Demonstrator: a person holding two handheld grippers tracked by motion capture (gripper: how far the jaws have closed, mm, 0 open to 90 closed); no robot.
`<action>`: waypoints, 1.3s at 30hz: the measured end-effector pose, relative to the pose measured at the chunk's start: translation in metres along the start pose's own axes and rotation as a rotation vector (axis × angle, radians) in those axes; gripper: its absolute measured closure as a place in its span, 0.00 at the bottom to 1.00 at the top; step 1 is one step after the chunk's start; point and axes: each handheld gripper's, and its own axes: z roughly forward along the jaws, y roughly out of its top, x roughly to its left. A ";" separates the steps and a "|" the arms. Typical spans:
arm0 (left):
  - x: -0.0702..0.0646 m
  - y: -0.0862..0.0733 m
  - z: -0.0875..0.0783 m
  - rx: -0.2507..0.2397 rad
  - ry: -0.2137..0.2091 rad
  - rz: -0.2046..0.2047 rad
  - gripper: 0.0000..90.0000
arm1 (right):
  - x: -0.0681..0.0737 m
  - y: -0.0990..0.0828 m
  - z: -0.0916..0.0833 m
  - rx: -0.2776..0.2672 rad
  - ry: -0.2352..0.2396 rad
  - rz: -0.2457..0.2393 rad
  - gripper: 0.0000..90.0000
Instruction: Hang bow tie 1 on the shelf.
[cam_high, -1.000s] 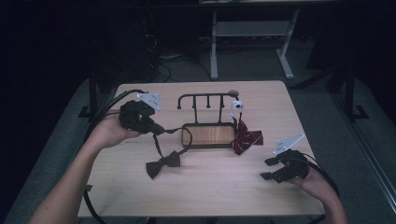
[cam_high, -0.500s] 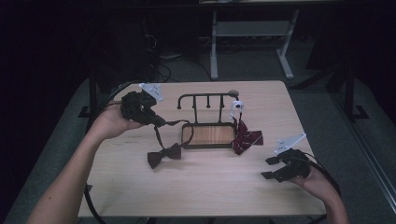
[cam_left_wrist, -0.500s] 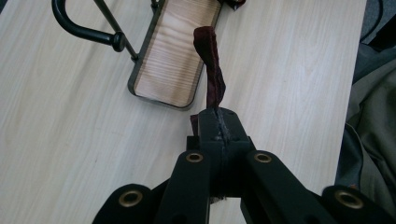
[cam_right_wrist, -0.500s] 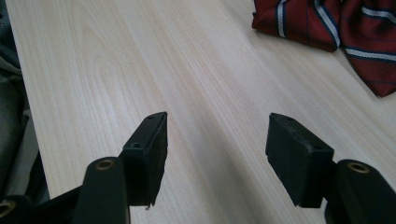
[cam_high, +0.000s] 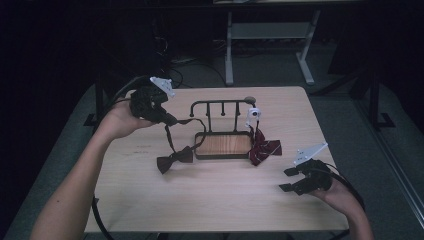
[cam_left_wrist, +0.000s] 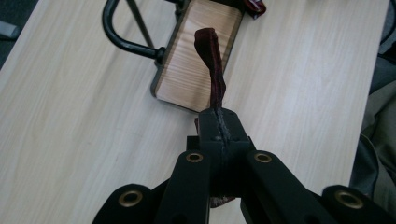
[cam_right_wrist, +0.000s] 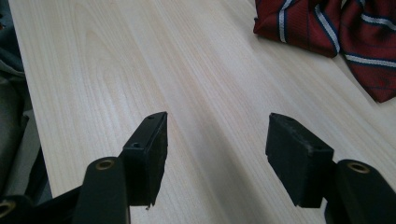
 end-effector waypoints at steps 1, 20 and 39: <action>0.001 0.000 0.000 -0.002 0.001 -0.006 1.00 | 0.000 0.000 0.000 0.000 0.000 0.000 0.43; 0.027 0.008 0.001 0.026 0.015 -0.059 1.00 | 0.001 0.000 -0.005 -0.015 -0.001 -0.006 0.43; 0.043 0.007 0.007 0.052 0.032 -0.105 1.00 | 0.001 0.000 -0.009 -0.022 -0.005 -0.007 0.43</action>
